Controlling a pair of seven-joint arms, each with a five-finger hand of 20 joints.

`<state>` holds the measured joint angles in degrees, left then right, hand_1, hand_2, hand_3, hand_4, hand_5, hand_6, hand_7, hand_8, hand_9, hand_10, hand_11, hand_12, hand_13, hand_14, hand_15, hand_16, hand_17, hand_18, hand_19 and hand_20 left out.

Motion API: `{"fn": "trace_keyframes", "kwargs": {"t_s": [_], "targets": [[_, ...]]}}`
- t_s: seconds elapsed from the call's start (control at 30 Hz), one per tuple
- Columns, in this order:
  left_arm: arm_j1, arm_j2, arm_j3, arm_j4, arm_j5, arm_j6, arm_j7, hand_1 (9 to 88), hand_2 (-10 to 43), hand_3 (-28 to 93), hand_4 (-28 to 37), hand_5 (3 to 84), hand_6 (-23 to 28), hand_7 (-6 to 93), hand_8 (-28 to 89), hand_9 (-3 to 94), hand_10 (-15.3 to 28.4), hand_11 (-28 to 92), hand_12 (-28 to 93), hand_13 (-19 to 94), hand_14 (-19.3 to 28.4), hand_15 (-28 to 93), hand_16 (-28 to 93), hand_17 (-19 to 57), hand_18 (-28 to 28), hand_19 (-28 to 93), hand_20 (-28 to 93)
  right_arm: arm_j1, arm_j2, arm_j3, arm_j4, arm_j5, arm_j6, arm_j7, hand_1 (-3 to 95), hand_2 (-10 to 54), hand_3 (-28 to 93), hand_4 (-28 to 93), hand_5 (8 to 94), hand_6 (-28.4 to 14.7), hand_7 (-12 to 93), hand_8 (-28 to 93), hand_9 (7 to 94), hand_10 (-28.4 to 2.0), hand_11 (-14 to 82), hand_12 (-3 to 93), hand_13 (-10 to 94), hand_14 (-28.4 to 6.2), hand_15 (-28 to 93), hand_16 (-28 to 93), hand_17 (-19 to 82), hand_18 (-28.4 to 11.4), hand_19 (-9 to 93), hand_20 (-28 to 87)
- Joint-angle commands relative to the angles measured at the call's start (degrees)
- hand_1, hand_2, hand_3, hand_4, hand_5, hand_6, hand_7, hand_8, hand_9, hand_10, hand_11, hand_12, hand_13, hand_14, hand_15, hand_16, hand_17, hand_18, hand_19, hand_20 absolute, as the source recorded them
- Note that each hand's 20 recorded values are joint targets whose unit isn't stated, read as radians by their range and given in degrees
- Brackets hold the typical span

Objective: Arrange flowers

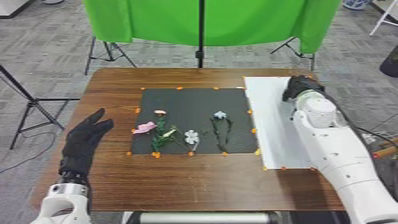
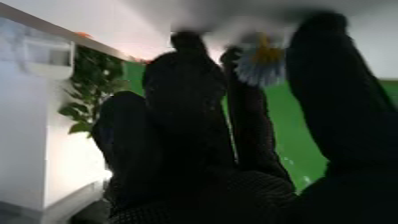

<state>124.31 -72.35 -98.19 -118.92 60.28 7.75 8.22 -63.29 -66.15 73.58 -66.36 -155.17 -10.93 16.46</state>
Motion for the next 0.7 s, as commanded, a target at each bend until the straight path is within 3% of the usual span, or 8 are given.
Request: {"fn": "trace_keyframes", "kwargs": {"t_s": [0.03,0.13,0.3,0.47,0.7], "targets": [[0.8,-0.41,0.05,0.29,0.25,-0.67,-0.37,22.7,1.6,64,-23.6,43.2,3.6,5.4,-6,47.0,13.1,15,14,36,15.1,10,3,6.6,11.8,2,20,-4.4,0.4,-1.3,1.9,-0.6,11.6,-5.3,47.3,-9.5,65,-20,60.6,4.2,21,-6,74.3,-12.4,17.1,18.2,89,-1.7,62,27,63,-11.8,93,56],[0.7,-0.39,0.05,0.35,0.23,-0.67,-0.52,22.7,1.6,64,-23.6,43.2,3.7,5.4,-6,47.1,13.1,15,14,36,15.2,10,3,6.6,11.8,2,20,-5.3,0.9,-1.9,2.0,-0.5,14.0,-7.1,54.7,-9.5,57,-19,68.8,4.4,25,2,83.5,-10.4,14.8,27.1,90,-1.3,63,28,65,-11.9,93,59],[1.1,-0.38,-0.20,0.08,0.23,-0.57,-0.24,22.7,1.6,64,-23.7,43.2,3.6,5.4,-6,47.0,13.1,15,14,36,15.2,10,3,6.6,11.8,2,20,-5.6,4.3,-5.1,-2.5,4.7,14.4,-5.6,58.2,-9.5,57,-19,77.6,3.0,25,6,90.2,-8.9,13.8,31.7,92,-0.7,64,28,67,-11.9,93,61],[0.7,-0.04,-0.32,0.31,0.12,-0.61,-0.39,22.6,1.6,64,-23.7,43.3,3.6,5.5,-6,47.1,13.1,15,14,36,15.1,10,4,6.7,11.7,2,20,-7.0,10.2,-8.5,-14.0,14.1,15.0,-2.3,58.9,-9.5,57,-19,78.5,2.3,25,7,91.0,-8.6,13.6,32.0,92,-0.5,64,29,67,-11.6,93,61],[0.1,-0.06,0.02,0.52,0.30,-0.92,-0.47,22.6,1.5,64,-23.9,43.3,3.5,5.6,-6,47.2,13.1,16,14,36,15.1,10,4,6.7,11.8,2,20,-10.3,15.4,-12.5,-29.8,24.3,7.4,-0.3,59.1,-9.5,57,-19,79.0,1.9,24,8,91.5,-8.3,12.8,32.8,93,-0.3,63,29,67,-11.5,93,62]]}}
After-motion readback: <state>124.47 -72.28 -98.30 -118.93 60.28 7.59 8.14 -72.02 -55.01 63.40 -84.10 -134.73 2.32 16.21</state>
